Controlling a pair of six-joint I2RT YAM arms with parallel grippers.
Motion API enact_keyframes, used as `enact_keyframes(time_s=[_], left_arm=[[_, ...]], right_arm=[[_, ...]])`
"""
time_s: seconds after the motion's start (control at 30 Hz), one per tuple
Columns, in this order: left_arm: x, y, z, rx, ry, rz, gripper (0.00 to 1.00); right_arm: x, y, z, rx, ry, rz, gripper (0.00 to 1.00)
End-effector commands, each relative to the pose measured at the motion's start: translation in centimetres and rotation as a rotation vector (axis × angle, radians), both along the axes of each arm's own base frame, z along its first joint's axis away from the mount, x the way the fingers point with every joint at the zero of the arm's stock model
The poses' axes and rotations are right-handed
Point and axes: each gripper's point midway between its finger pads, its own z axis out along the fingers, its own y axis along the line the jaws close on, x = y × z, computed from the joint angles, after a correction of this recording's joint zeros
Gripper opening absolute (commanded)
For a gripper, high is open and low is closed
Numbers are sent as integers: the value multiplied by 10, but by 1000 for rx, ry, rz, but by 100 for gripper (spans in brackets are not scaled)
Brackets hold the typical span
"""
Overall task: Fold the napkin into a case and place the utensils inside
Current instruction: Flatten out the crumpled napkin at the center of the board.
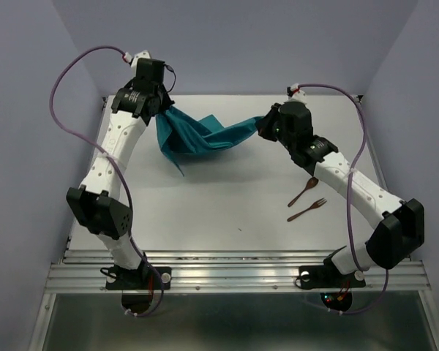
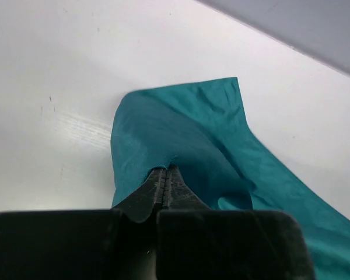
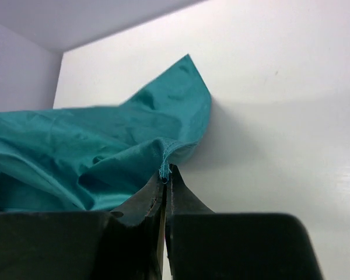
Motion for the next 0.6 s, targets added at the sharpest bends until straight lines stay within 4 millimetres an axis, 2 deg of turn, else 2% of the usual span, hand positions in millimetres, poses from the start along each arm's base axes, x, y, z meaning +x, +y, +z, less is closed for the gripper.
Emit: enact_keyframes(time_s=[0.0, 0.03, 0.07, 0.1, 0.13, 0.17, 0.2, 0.23, 0.27, 0.3, 0.33, 0.4, 0.43, 0.5, 0.57], left_arm=[[36, -10, -41, 109, 127, -69, 4], [65, -19, -77, 131, 186, -81, 21], [70, -20, -55, 119, 140, -79, 21], [85, -22, -88, 145, 203, -70, 43], [93, -24, -93, 150, 215, -69, 49], [96, -25, -72, 142, 194, -64, 50], [99, -27, -82, 146, 220, -68, 56], [97, -28, -69, 143, 201, -68, 60], [94, -25, -71, 158, 204, -61, 60], [83, -21, -41, 152, 144, -52, 60], [80, -19, -57, 163, 153, -52, 60], [66, -15, -51, 158, 125, -56, 60], [49, -13, -54, 147, 126, -68, 59], [30, -17, -68, 112, 164, -100, 57], [3, -22, -101, 94, 240, -138, 56]], right_arm=[[19, -17, 24, -29, -89, -85, 1], [31, -21, 12, -55, -71, -99, 1], [35, -19, -1, -74, -48, -93, 1], [44, -26, -5, -81, -34, -114, 1], [49, -31, -14, -89, -13, -123, 1], [53, -32, -27, -96, 16, -116, 1], [54, -37, -32, -100, 29, -124, 1], [53, -43, -42, -117, 47, -129, 1], [51, -45, -45, -126, 51, -130, 1], [49, -46, -48, -134, 57, -129, 1], [46, -52, -59, -148, 77, -134, 1], [42, -54, -68, -160, 96, -132, 1], [38, -54, -77, -165, 116, -125, 1], [34, -54, -85, -163, 134, -117, 1], [28, -54, -98, -163, 164, -107, 1]])
